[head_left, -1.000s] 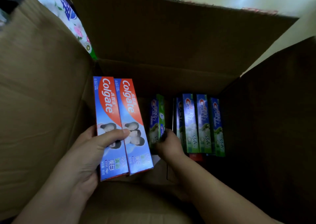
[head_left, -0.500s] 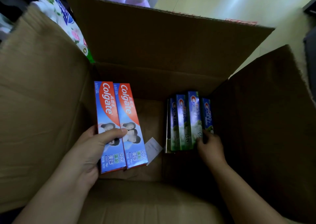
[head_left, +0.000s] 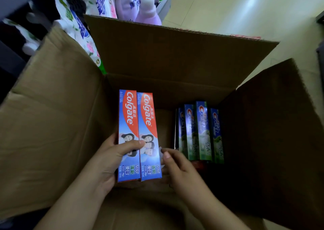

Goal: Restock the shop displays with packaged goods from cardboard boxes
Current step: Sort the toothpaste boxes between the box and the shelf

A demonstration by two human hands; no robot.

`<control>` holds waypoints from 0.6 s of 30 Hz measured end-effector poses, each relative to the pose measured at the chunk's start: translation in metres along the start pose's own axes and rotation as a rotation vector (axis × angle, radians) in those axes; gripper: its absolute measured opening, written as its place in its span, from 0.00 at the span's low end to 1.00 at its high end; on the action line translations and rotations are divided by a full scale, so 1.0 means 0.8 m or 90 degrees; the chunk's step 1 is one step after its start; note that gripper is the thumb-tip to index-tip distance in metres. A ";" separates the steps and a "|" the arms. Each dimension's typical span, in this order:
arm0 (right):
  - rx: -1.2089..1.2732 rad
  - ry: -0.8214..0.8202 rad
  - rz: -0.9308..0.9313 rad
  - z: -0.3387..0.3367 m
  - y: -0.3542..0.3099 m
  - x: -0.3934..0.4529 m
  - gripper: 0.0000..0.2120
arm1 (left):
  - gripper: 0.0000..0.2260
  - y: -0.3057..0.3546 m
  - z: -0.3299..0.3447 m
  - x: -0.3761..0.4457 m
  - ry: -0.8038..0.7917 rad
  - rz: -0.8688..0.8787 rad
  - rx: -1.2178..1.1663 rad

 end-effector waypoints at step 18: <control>0.140 -0.099 -0.045 0.004 -0.050 -0.009 0.23 | 0.23 0.016 0.037 -0.018 -0.080 0.041 -0.047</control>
Point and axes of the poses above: each hand's wrist, its own x-axis towards the middle knuckle, its own z-axis out of the palm, y = z × x, the point moved 10 cm from there along x, towards the middle knuckle, and after that the axes turned 2 degrees about x, right-handed, at the moved point
